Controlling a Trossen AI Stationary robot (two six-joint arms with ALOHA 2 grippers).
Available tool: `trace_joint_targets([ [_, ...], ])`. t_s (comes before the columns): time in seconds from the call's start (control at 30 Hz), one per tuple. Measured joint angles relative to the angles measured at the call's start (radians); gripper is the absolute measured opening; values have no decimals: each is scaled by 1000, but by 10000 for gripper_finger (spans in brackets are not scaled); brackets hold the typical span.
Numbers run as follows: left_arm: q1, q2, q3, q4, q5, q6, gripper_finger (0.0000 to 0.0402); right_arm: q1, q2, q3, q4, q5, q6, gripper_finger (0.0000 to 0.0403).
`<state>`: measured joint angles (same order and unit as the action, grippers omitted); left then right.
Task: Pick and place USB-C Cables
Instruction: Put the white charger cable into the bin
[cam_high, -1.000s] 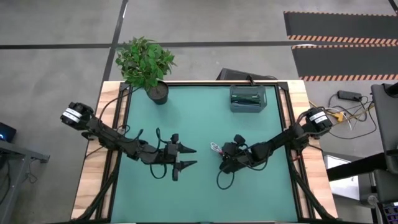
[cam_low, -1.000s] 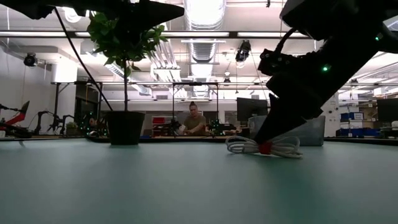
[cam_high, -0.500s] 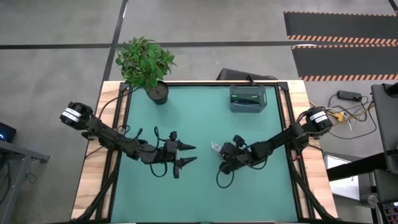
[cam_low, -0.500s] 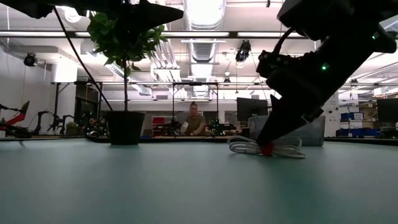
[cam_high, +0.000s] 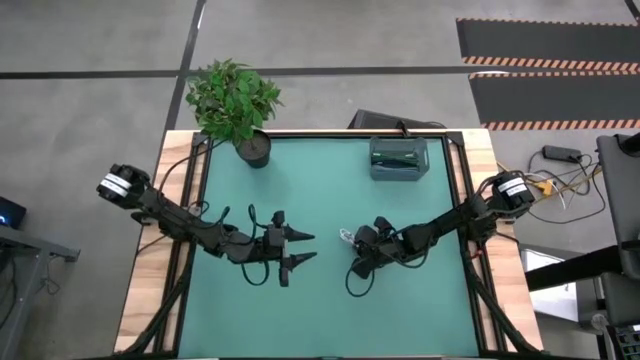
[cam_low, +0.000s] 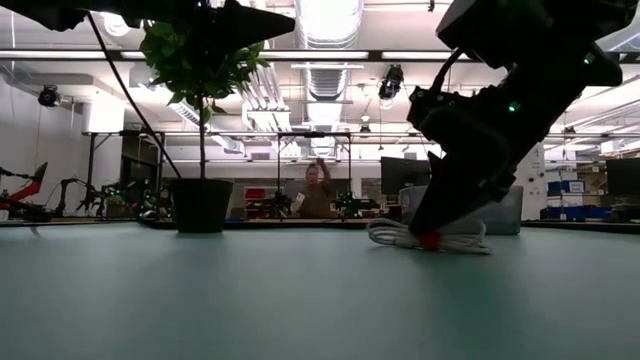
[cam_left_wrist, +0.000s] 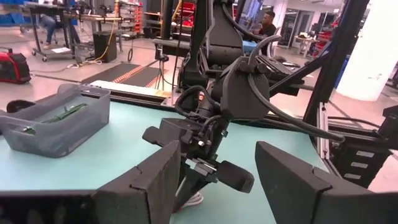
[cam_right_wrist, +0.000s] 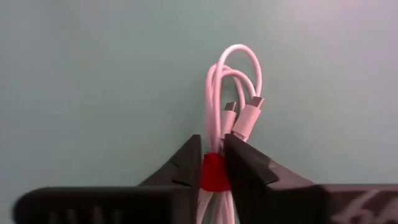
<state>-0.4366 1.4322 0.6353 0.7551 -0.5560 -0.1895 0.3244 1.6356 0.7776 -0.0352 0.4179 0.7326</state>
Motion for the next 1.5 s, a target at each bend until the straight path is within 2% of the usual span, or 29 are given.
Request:
trace_joint_targets([
  [0.2,3,-1,0,1,0,12,193,-23,1,0,-16,-10,-7,127],
  [0.37,3,1,0,1,0,2,193,-43,4,-3,-19,0,-81,142],
  [0.53,3,1,0,-3,0,-6,193,-45,5,-3,-17,-1,-96,120],
  [0.8,7,1,0,-3,0,56,193,-63,64,1,-1,-26,-97,42],
  [0.97,8,0,-1,-1,-1,41,193,-66,26,8,-29,-58,-152,40],
  [1.07,8,5,-2,-5,-1,39,193,-91,-60,52,-199,-111,-225,40],
  [1.27,11,2,-1,-3,-2,42,193,-216,-236,290,-574,-123,-436,40],
  [1.5,14,-6,0,23,-2,37,193,-506,-271,572,-940,-280,-720,40],
])
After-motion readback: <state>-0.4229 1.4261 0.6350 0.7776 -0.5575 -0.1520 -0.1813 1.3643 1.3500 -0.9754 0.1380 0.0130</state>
